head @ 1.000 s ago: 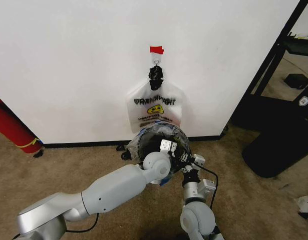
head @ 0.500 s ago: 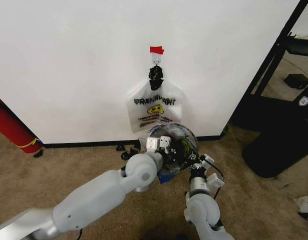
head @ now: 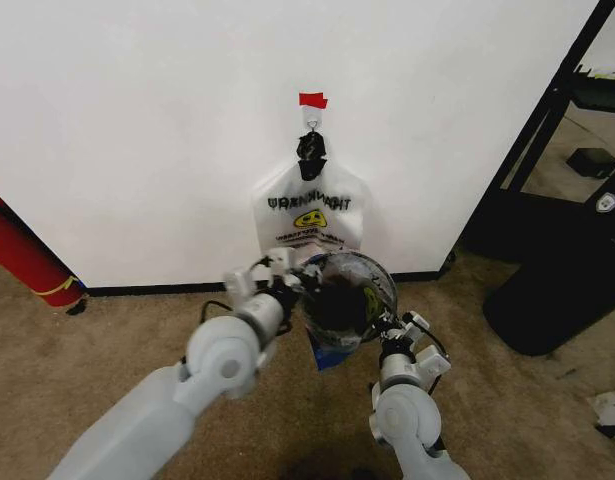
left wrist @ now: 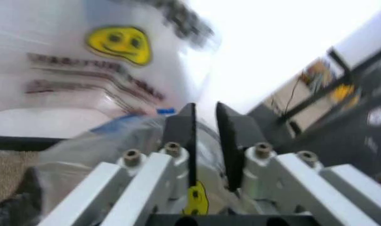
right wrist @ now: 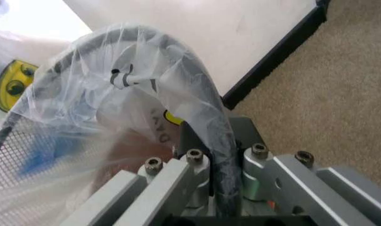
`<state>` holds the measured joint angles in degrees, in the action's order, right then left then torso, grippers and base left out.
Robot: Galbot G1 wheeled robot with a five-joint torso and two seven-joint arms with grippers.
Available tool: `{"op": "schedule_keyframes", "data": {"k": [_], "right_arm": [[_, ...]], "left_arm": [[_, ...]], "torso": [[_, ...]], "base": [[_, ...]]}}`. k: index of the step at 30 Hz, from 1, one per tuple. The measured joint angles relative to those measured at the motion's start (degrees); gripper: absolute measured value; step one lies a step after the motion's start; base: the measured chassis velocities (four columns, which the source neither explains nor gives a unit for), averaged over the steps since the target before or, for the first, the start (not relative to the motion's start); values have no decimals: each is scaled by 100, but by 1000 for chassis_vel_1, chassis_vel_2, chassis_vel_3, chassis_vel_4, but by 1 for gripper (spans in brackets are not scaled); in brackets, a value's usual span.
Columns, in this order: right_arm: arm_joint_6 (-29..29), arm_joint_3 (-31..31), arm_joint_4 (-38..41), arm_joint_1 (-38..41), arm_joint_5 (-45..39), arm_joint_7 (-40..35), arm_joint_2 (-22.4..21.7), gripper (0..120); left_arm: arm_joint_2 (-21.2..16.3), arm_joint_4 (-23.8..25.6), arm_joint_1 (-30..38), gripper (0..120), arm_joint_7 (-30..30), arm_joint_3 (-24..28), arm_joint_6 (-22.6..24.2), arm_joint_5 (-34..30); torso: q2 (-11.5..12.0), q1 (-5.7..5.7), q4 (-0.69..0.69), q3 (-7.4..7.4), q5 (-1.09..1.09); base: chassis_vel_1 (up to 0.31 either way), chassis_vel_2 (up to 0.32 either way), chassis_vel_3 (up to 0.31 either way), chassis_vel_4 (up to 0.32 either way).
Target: Pick up the garbage bag from the wall and place it over the trash bin.
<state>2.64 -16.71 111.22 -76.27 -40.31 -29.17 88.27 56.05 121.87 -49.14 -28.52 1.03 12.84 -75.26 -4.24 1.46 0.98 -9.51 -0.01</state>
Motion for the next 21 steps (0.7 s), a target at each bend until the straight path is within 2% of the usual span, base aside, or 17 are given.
{"op": "schedule_keyframes", "data": {"k": [1,3,8,14,15,18,21], "right_arm": [[5,2,33,-16,-41,2,-5,1],[17,4,67,-31,-88,3,-9,1],[119,-7,227,-113,-412,6,-25,1],[139,-32,236,-130,-475,3,-39,1],[139,-32,235,-127,-463,3,-43,1],[139,-28,207,-94,-454,3,-40,1],[140,-10,199,-64,-455,1,-31,1]], "left_arm": [[0,-69,-66,26,44,-105,-29,-121],[10,-165,-142,27,91,-213,-62,-211],[135,-643,-489,49,339,-571,-163,-458],[261,-847,-583,69,384,-660,-230,-464],[305,-880,-580,76,384,-658,-242,-465],[354,-892,-541,74,390,-593,-240,-469],[384,-910,-527,66,397,-554,-225,-463]], "torso": [[0,0,0,0,0],[0,0,2,0,0],[0,0,0,0,-1],[0,0,0,0,0],[0,0,1,0,1],[0,0,1,0,2],[0,0,1,0,2]], "base": [[0,0,0,0],[0,0,0,0],[0,0,0,0],[0,0,0,0],[0,0,0,0],[0,0,0,0],[0,0,0,0]]}}
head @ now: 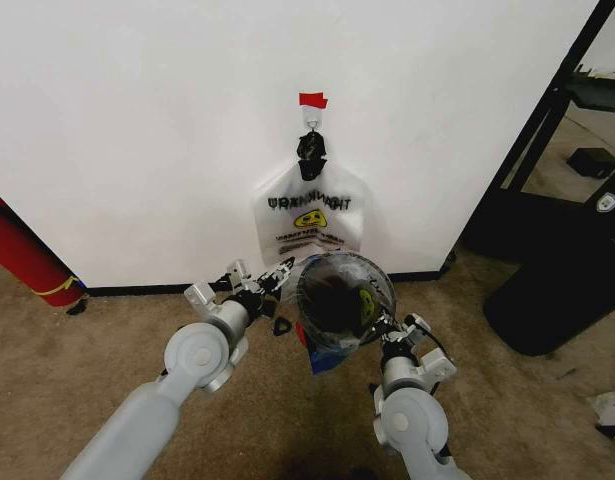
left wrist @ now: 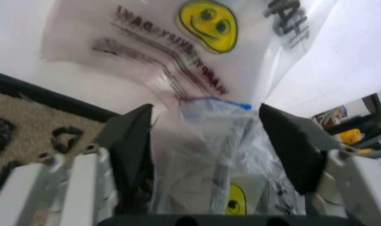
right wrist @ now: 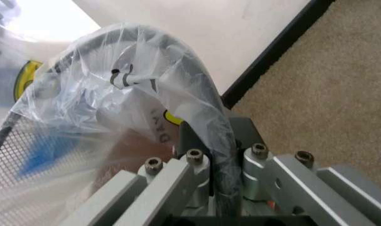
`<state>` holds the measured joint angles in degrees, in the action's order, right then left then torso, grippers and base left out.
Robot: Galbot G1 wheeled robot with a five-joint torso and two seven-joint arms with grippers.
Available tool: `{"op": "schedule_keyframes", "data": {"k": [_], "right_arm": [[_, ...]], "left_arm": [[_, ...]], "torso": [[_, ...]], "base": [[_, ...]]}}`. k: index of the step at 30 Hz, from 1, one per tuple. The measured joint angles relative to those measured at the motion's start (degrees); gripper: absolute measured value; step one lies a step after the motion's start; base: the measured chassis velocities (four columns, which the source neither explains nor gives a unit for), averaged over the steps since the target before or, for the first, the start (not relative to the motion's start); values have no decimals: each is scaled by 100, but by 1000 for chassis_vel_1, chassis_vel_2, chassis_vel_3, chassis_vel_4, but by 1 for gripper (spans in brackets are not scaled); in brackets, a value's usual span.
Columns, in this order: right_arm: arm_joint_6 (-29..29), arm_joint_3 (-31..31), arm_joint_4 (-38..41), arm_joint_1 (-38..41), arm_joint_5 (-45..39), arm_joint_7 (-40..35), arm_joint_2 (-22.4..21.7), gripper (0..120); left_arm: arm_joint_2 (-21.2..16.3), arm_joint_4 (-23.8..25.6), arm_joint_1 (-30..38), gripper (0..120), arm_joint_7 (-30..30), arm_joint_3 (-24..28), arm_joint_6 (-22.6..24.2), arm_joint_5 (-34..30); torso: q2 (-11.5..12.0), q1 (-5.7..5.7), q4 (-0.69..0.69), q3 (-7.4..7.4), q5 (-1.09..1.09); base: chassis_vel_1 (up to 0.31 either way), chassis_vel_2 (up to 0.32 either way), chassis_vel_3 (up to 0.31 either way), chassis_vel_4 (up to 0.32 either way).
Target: Pick up the garbage bag from the wall and place it over the trash bin.
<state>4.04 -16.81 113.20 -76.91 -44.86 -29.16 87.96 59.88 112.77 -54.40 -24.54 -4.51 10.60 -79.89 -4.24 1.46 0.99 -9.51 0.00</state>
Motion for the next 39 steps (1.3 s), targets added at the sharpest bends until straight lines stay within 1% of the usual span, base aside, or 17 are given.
{"op": "schedule_keyframes", "data": {"k": [1,4,5,6,7,9,10,11,12,15,16,17,19,22,26,33,39], "right_arm": [[2,9,-2,12,1,-2,4,1],[7,15,-7,33,2,-7,3,1],[10,14,-13,44,0,-14,-8,1],[10,14,-13,44,0,-14,-8,1],[10,11,-18,48,-5,-16,-19,1],[11,9,-23,54,-12,-18,-28,1],[11,9,-24,55,-13,-19,-29,1],[11,8,-26,62,-16,-20,-28,1],[11,8,-26,62,-16,-20,-28,1],[13,12,-26,68,-16,-21,-22,1],[13,12,-26,68,-16,-21,-22,1],[13,13,-26,72,-16,-22,-20,1],[14,13,-26,75,-17,-23,-17,1],[20,13,-12,66,-46,-29,-10,1],[65,7,57,10,-142,-41,-4,1],[138,-10,103,-9,-396,-99,14,1],[162,-1,103,-13,-411,-103,33,1]], "left_arm": [[8,-14,0,61,0,10,7,5],[9,-57,-21,53,0,21,19,17],[2,-82,-45,47,0,23,23,23],[2,-82,-45,47,0,23,23,23],[-10,-95,-59,40,4,23,23,27],[-14,-116,-64,33,7,24,17,28],[-14,-119,-64,31,7,23,16,28],[-4,-136,-59,23,7,24,11,28],[-4,-136,-59,23,7,24,11,28],[31,-146,-35,12,2,44,5,28],[31,-146,-35,12,2,44,5,28],[43,-147,-28,5,0,60,5,28],[59,-147,-23,0,-3,91,5,28],[76,-172,-18,0,-3,103,3,31],[139,-414,42,0,-3,97,-20,44],[208,-644,19,0,38,97,-66,76],[221,-619,-14,2,101,100,4,107]], "torso": [[0,0,-1,0,0],[0,0,-1,0,0],[0,0,-1,0,-1],[0,0,-1,0,-1],[0,0,-1,0,0],[0,0,-1,0,0],[0,0,-1,0,0],[0,0,-1,0,0],[0,0,-1,0,0],[0,0,-1,0,0],[0,0,-1,0,0],[0,0,-1,0,0],[0,0,-1,0,0],[0,0,-1,0,0],[0,0,0,0,0],[0,0,-1,0,0],[0,0,-1,0,-1]], "base": [[0,0,0,0],[0,0,0,0],[0,0,0,0],[0,0,0,0],[0,0,0,0],[0,0,0,0],[0,0,0,0],[0,0,0,0],[0,0,0,0],[0,0,0,0],[0,0,0,0],[0,0,0,0],[0,0,0,0],[0,0,0,0],[0,0,0,0],[0,0,0,0],[0,0,0,0]]}}
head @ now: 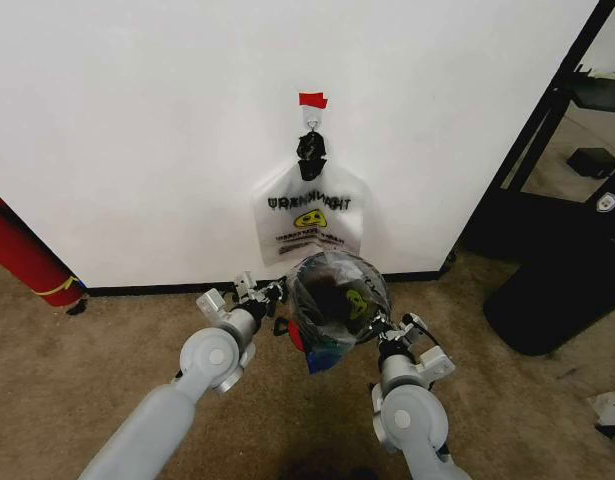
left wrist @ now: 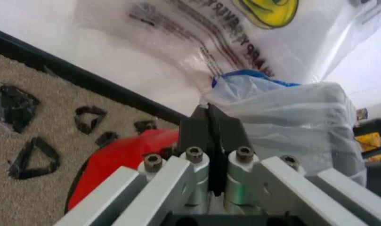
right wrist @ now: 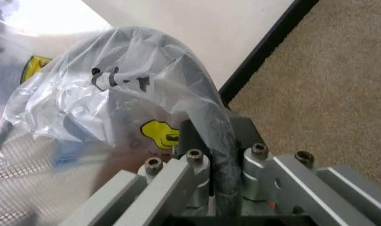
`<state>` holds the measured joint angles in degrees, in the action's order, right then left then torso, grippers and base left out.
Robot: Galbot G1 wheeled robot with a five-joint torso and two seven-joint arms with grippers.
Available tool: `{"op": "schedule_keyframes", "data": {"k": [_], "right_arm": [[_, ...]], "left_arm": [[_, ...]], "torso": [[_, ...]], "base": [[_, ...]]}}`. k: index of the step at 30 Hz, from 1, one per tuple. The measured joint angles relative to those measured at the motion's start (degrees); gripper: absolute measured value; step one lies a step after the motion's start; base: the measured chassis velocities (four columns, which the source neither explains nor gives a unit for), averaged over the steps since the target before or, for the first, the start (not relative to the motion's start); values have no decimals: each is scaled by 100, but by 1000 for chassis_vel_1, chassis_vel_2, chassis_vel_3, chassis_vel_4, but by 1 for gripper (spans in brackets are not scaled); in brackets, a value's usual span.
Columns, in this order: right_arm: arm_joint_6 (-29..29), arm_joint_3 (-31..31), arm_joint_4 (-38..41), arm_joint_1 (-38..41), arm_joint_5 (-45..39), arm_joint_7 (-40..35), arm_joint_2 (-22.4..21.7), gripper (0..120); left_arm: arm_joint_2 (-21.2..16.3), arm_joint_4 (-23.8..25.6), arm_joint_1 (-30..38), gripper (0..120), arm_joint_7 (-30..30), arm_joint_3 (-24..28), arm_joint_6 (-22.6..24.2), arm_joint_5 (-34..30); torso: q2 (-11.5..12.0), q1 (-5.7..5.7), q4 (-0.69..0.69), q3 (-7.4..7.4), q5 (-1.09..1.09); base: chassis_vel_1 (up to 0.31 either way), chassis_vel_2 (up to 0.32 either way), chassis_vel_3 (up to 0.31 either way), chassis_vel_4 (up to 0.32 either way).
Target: Pick up the garbage bag from the wall and place it over the trash bin.
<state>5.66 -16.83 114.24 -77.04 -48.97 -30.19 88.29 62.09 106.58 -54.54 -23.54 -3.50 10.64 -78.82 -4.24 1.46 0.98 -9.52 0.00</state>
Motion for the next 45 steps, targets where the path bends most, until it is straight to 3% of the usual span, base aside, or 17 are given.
{"op": "schedule_keyframes", "data": {"k": [7,8,11,12,16,20,23,27,28,30,33,35,39,45], "right_arm": [[5,3,-95,28,70,-12,3,1],[7,0,-133,59,77,-26,5,1],[11,-2,-149,79,78,-36,5,1],[18,-2,-167,99,78,-47,5,1],[30,-3,-190,125,75,-62,6,1],[73,-15,-215,136,58,-98,2,1],[163,-25,-227,136,31,-173,-9,1],[350,12,-261,137,39,-246,-77,1],[389,1,-267,113,62,-228,-105,1],[413,-23,-305,67,145,-117,-149,1],[436,-19,-350,57,205,-53,-176,1],[534,22,-436,105,335,-43,-188,1],[569,107,-521,209,339,-52,-177,1],[573,207,-604,254,341,15,-213,1]], "left_arm": [[-202,282,-54,22,55,-45,192,174],[-291,405,-79,30,84,-52,264,303],[-348,469,-96,34,111,-52,304,403],[-388,516,-106,41,134,-54,324,483],[-423,565,-110,52,160,-67,331,555],[-464,644,-109,72,168,-111,318,611],[-510,705,-133,80,129,-158,191,876],[-592,856,-454,94,136,-347,-490,2111],[-601,882,-689,98,220,-457,-881,2759],[-601,914,-1154,100,366,-683,-1353,3574],[-585,967,-1492,100,475,-885,-1627,4043],[-479,1016,-2055,100,629,-1304,-2015,4808],[-269,1047,-2661,100,767,-1803,-2362,5314],[-96,1196,-3479,100,952,-2480,-2621,5491]], "torso": [[0,0,0,0,1],[0,0,0,0,0],[0,0,0,0,1],[0,0,0,0,0],[0,0,0,0,0],[0,0,0,0,0],[0,0,1,0,0],[0,0,-1,0,1],[0,0,0,0,0],[0,0,1,0,-1],[0,0,-2,0,-1],[0,0,2,0,-1],[0,0,-2,0,0],[0,0,2,1,0]], "base": [[0,0,0,0],[0,0,0,0],[0,0,0,0],[0,0,0,0],[0,0,0,0],[0,0,0,0],[0,0,0,0],[0,0,0,0],[0,0,0,0],[0,0,0,0],[0,0,0,0],[0,0,0,0],[0,0,0,0],[0,0,0,0]]}}
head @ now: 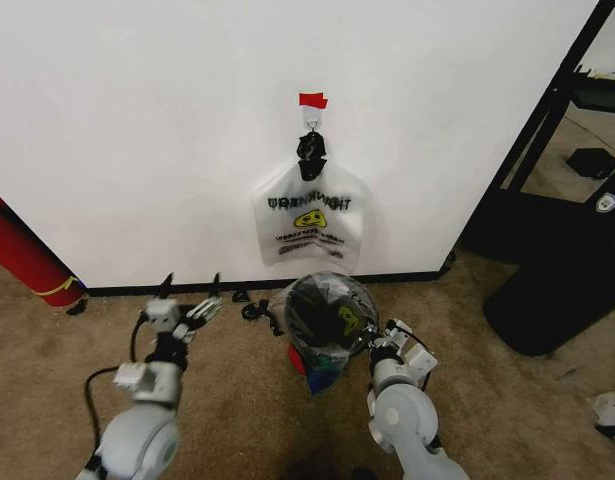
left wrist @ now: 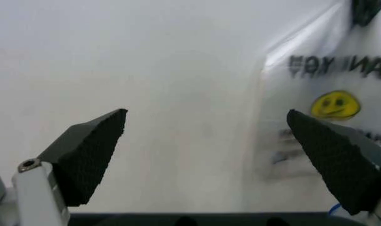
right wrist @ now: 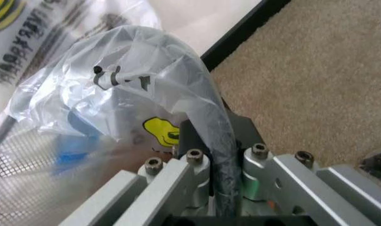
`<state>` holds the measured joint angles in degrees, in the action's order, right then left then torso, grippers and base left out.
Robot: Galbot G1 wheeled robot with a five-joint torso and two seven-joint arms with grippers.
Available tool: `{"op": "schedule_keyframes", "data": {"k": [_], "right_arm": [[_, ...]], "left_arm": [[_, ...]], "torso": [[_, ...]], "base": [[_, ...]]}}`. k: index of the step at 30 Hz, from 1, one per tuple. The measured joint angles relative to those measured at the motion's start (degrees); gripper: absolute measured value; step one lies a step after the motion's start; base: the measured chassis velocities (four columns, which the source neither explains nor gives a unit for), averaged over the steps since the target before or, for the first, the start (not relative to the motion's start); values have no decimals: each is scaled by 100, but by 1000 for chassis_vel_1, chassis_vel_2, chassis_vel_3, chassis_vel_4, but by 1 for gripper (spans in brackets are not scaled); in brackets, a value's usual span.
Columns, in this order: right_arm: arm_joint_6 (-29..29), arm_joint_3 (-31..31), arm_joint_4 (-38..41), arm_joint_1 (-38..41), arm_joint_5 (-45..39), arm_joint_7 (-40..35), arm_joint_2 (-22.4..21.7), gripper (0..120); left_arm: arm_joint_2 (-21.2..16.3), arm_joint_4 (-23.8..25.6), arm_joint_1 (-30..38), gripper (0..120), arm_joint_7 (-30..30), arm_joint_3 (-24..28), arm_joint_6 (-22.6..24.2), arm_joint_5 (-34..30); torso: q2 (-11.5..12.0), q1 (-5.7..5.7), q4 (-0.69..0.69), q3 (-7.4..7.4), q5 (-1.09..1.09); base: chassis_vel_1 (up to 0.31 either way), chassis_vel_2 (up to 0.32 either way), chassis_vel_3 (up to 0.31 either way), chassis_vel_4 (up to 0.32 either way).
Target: Pick up the garbage bag from the wall and place it over the trash bin.
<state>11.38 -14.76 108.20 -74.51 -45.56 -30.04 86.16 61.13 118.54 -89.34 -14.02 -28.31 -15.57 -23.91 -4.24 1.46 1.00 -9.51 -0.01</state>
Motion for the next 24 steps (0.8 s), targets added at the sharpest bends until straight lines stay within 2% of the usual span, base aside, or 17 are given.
{"op": "schedule_keyframes", "data": {"k": [3,4,12,14,16,17,20,23,24], "right_arm": [[38,60,-92,22,-39,57,-35,1],[50,63,-106,29,-80,63,-34,1],[135,66,-136,61,-175,64,-4,1],[166,61,-134,56,-176,69,-6,4],[194,56,-104,34,-170,98,2,16],[194,56,-104,34,-170,98,2,16],[213,55,-62,7,-166,142,23,26],[213,65,-52,-24,-74,185,33,41],[213,65,-52,-24,-74,185,33,41]], "left_arm": [[91,156,-470,100,32,-383,-64,-8],[132,197,-546,100,31,-443,-67,-16],[377,351,-659,100,-7,-406,5,-25],[392,379,-613,100,-28,-334,55,-24],[399,399,-535,100,-37,-238,128,-33],[399,399,-535,100,-37,-238,128,-33],[431,405,-489,100,-44,-191,191,-73],[452,406,-478,100,-48,-154,219,-95],[452,406,-478,100,-48,-154,219,-95]], "torso": [[0,0,-6,0,3],[0,0,0,0,2],[0,0,-2,0,0],[0,0,-1,0,1],[0,0,-1,0,1],[0,0,-1,0,1],[0,1,-1,0,1],[0,1,-2,0,1],[0,1,-2,0,1]], "base": [[0,0,0,0],[0,0,0,0],[0,0,0,0],[0,0,0,0],[0,0,0,0],[0,0,0,0],[0,0,0,0],[0,0,0,0],[0,0,0,0]]}}
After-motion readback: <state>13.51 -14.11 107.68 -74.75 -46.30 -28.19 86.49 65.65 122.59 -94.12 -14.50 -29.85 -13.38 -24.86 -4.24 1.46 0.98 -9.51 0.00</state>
